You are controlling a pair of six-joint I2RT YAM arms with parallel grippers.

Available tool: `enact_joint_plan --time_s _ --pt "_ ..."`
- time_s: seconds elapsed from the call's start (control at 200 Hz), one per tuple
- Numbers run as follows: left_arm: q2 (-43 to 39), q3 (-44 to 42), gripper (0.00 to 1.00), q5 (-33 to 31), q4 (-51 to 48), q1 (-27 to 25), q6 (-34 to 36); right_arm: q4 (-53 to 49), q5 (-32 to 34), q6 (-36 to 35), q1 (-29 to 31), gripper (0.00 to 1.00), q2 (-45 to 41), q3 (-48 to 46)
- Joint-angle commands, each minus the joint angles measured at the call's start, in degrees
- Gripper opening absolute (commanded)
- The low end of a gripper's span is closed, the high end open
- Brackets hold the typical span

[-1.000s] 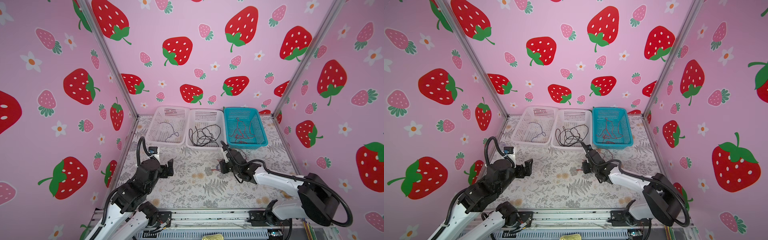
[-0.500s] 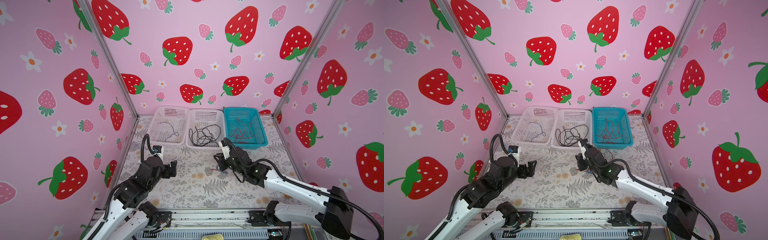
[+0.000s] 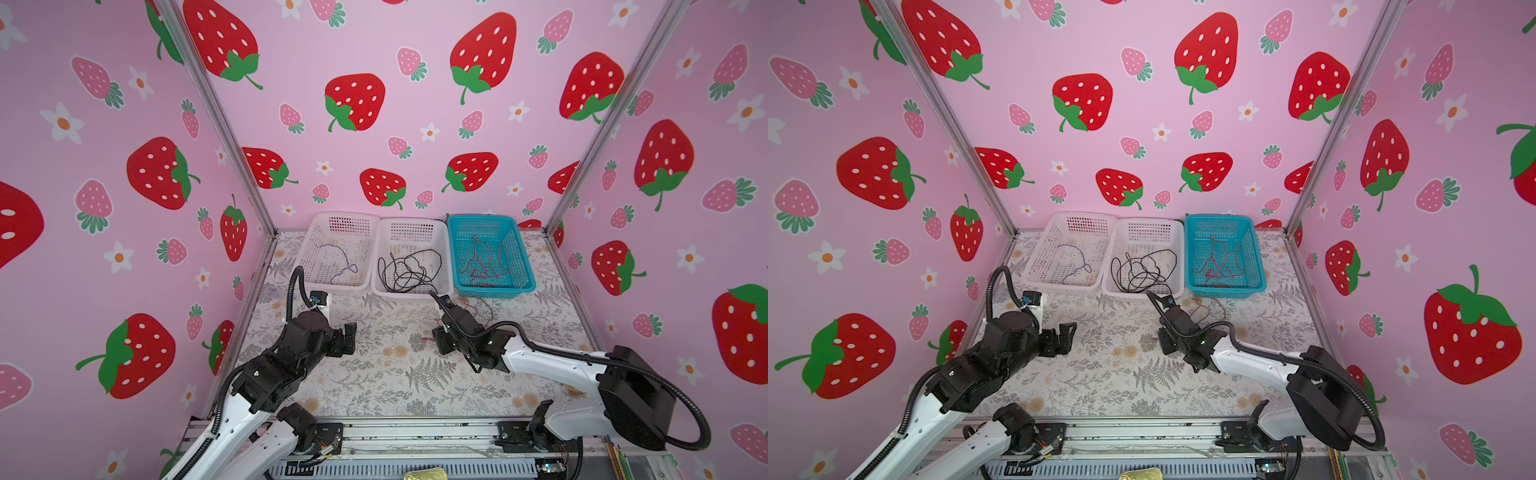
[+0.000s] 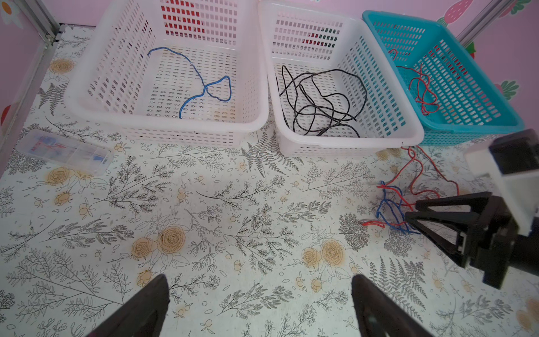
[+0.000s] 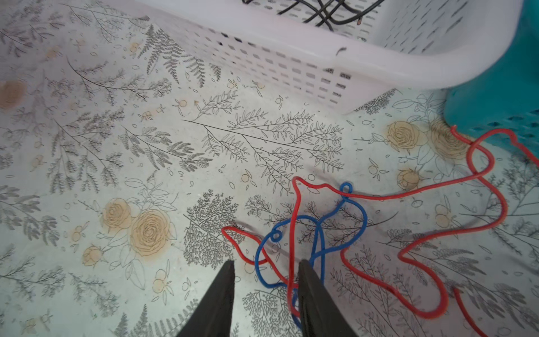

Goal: Untangle the cables
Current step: 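Grasp a red wire in the tangle with the right gripper and lift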

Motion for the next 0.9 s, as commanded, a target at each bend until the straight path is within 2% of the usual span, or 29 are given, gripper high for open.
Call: enact_joint_plan --time_s 0.0,0.115,0.295,0.395,0.545,0.69,0.895 --pt "-0.5 1.3 0.99 0.0 0.0 0.1 0.1 2.0 2.3 0.8 -1.4 0.37 1.6 -1.2" --pt "-0.4 1.3 0.99 0.2 0.1 0.1 0.1 3.4 2.5 0.8 -2.2 0.34 2.8 -2.1" --pt "-0.4 1.3 0.99 0.2 0.1 0.1 0.2 5.8 -0.4 0.1 -2.3 0.16 4.4 -1.8" --pt "-0.4 1.3 0.99 0.3 0.1 0.1 0.3 5.9 -1.6 -0.3 -2.3 0.07 2.0 -1.5" --pt "-0.3 1.5 0.99 0.4 -0.1 0.1 0.3 2.9 -2.4 -0.6 -1.3 0.00 -5.1 0.3" --pt "-0.2 1.8 0.99 0.9 -0.3 0.1 0.1 0.8 -4.6 -0.4 0.0 0.00 -12.4 2.3" --pt "0.0 3.3 0.99 2.8 -1.3 0.1 -0.6 1.1 -13.3 -1.9 2.7 0.00 -19.0 5.8"
